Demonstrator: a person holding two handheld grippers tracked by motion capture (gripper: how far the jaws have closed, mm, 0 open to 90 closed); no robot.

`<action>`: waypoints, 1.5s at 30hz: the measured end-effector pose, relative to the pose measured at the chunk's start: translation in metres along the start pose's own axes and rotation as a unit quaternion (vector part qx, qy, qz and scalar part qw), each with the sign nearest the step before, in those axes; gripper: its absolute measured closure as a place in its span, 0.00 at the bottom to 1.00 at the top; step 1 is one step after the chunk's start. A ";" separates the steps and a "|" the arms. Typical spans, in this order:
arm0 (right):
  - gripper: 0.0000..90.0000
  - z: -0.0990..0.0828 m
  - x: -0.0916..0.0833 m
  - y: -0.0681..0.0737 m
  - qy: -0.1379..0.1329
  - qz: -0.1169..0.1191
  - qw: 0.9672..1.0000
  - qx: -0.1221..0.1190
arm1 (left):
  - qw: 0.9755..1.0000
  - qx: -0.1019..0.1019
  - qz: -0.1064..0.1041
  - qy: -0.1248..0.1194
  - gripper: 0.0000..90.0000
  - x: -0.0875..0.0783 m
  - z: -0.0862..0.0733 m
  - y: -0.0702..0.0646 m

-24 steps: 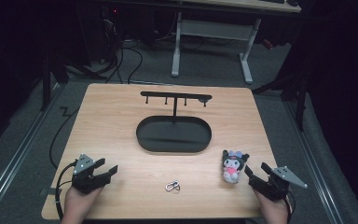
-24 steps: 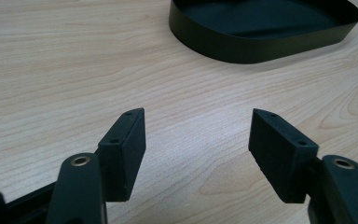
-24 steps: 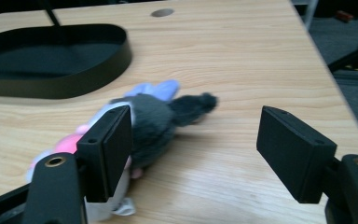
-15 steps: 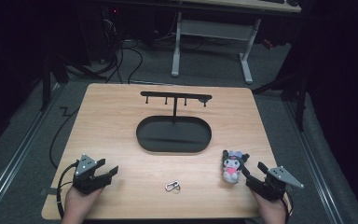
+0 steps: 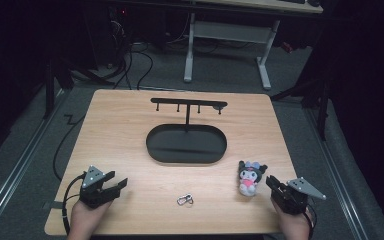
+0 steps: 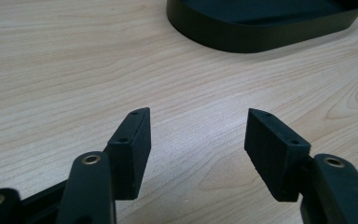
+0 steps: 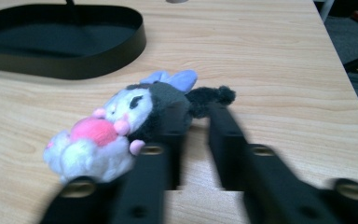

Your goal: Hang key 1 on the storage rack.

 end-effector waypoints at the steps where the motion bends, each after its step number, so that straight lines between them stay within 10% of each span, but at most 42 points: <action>1: 1.00 0.000 0.000 0.000 0.000 0.000 1.000 0.000 | 1.000 0.000 0.000 0.000 0.47 0.000 0.000 0.000; 16: 1.00 -0.002 0.034 -0.001 0.061 -0.003 0.998 -0.023 | 1.000 -0.005 0.018 -0.004 0.46 -0.018 -0.010 0.005; 29: 1.00 0.016 0.069 0.004 0.061 0.014 0.997 -0.044 | 0.999 -0.021 0.047 -0.015 0.46 -0.049 -0.024 0.013; 45: 1.00 0.009 0.051 -0.003 0.053 0.006 0.998 -0.035 | 0.999 -0.009 0.042 -0.021 0.46 -0.039 -0.014 0.011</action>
Point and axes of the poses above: each handheld gripper's, and its own axes: x roughly forward along the jaws, z roughly out of its top, y roughly to its left, the point moved 5 cm from there along x, roughly forward along the jaws, and after that the axes turned 2 degrees about -y, right-handed, at the moved point
